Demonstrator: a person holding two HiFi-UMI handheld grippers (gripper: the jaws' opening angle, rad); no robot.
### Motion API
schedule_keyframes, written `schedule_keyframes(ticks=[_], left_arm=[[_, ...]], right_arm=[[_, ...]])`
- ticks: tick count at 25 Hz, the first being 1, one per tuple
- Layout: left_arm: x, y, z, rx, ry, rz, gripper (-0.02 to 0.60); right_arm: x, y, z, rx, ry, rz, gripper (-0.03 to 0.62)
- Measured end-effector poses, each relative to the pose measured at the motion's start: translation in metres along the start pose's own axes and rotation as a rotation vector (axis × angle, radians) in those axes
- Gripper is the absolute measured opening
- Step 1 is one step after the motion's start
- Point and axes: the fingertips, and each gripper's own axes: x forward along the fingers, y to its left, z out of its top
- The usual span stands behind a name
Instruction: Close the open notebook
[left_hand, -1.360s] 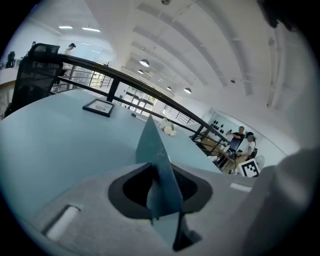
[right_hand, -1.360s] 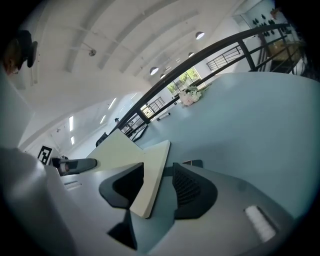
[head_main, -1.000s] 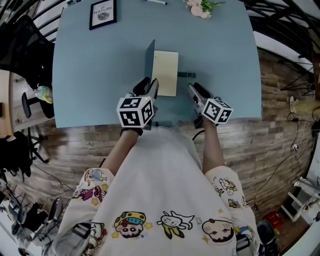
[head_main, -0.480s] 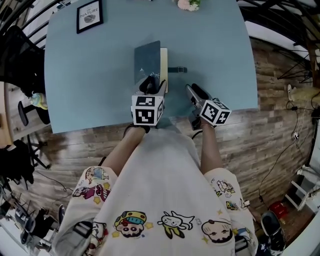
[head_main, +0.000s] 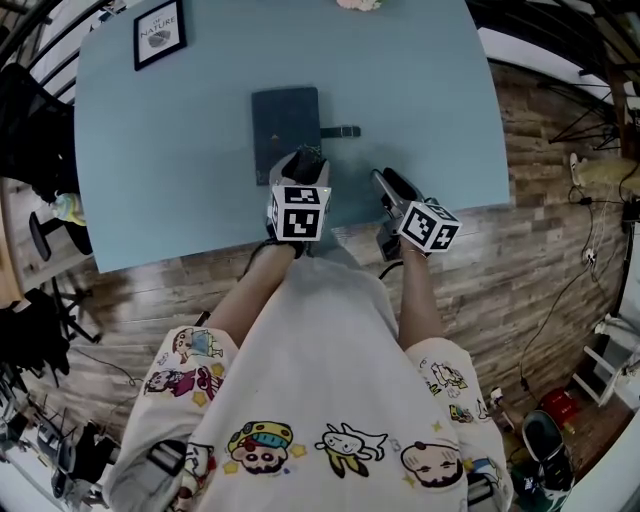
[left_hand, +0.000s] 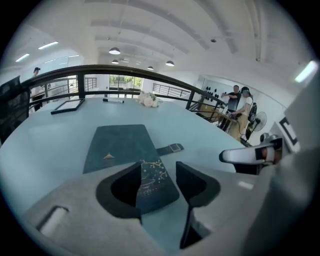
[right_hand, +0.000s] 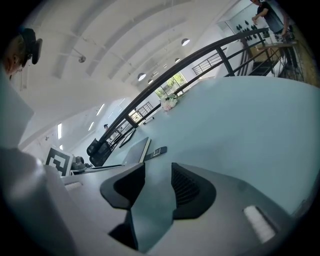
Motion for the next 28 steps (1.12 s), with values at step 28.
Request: schedule_keyframes(ticks=[28], left_arm=[[-0.092, 0.075, 0.096, -0.174, -0.276, -0.084, 0.198]], right_arm=[[0.024, 0.12, 0.099, -0.304, -0.116, 0.189, 0.17]])
